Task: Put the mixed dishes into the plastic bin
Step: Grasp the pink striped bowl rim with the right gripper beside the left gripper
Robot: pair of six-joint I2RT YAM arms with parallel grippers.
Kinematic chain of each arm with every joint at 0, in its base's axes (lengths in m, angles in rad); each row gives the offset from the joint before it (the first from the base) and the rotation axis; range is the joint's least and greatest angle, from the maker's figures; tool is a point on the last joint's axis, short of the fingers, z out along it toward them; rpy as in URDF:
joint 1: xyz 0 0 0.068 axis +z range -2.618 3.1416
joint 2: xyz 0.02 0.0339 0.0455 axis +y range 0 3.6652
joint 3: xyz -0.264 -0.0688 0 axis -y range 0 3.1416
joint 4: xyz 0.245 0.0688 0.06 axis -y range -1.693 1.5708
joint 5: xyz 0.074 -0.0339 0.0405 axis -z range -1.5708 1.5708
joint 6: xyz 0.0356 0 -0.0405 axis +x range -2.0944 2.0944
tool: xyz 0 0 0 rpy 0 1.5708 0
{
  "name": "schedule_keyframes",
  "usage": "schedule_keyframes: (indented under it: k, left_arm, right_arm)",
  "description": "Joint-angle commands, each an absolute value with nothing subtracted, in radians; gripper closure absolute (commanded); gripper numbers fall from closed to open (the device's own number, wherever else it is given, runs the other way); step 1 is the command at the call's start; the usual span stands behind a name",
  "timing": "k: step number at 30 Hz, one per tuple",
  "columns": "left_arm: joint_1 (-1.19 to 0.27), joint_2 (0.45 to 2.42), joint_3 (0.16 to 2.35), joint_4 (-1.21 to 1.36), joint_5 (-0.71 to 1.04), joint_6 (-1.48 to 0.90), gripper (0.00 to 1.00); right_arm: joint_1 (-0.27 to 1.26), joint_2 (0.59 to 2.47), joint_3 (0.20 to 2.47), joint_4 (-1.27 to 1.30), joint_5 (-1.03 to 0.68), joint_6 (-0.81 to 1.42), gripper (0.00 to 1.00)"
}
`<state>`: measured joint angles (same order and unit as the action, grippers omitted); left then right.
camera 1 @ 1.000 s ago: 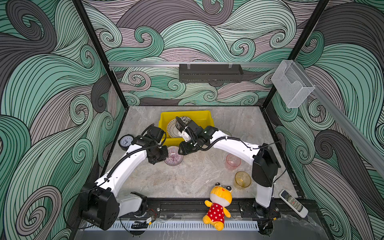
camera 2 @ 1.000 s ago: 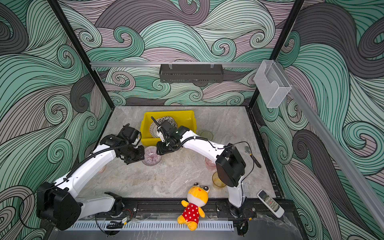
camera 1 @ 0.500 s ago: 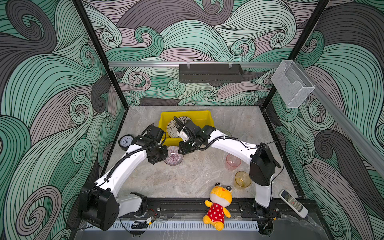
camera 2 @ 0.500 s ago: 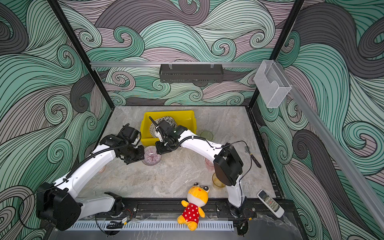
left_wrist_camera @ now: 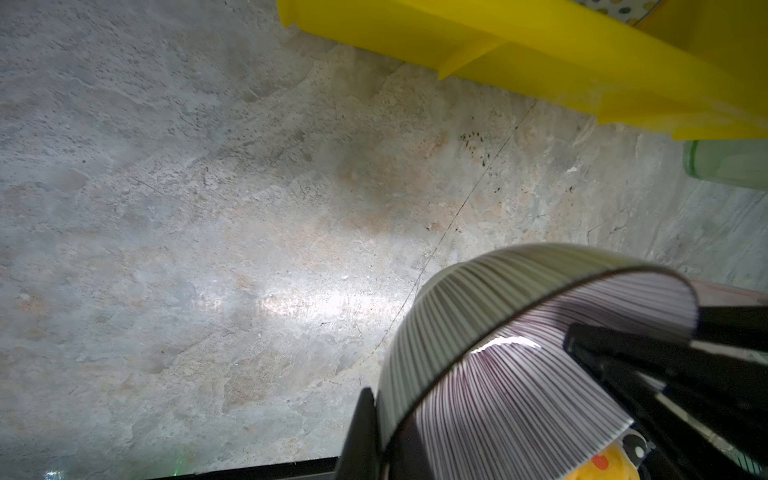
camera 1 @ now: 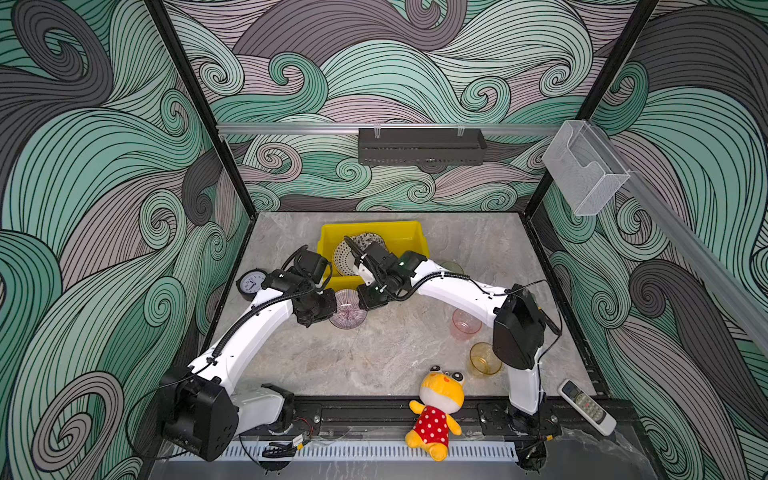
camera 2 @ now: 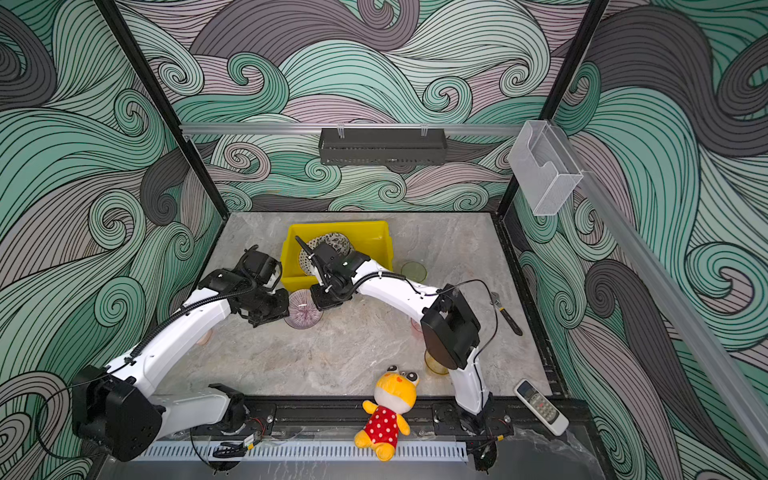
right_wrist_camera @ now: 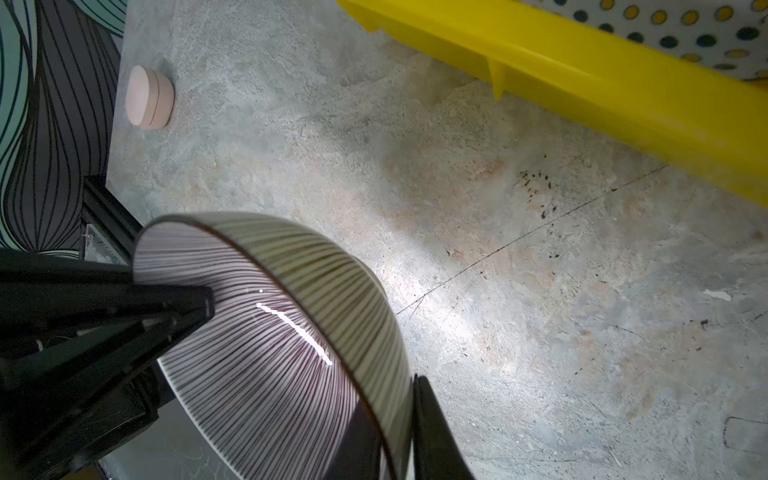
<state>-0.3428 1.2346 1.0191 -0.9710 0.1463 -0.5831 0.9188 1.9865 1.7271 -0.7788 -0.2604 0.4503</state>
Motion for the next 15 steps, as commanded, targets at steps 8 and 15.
schedule_keyframes:
  k: [8, 15]
  left_arm:
    - [-0.350, 1.222, 1.061, -0.947, 0.181, -0.567, 1.00]
    - [-0.350, 1.217, 1.064, -0.932, 0.187, -0.577, 0.85]
  right_arm:
    - [0.927, 2.003, 1.767, -0.824, -0.207, 0.446, 1.00]
    - [0.926, 2.000, 1.788, -0.849, -0.161, 0.448, 1.00]
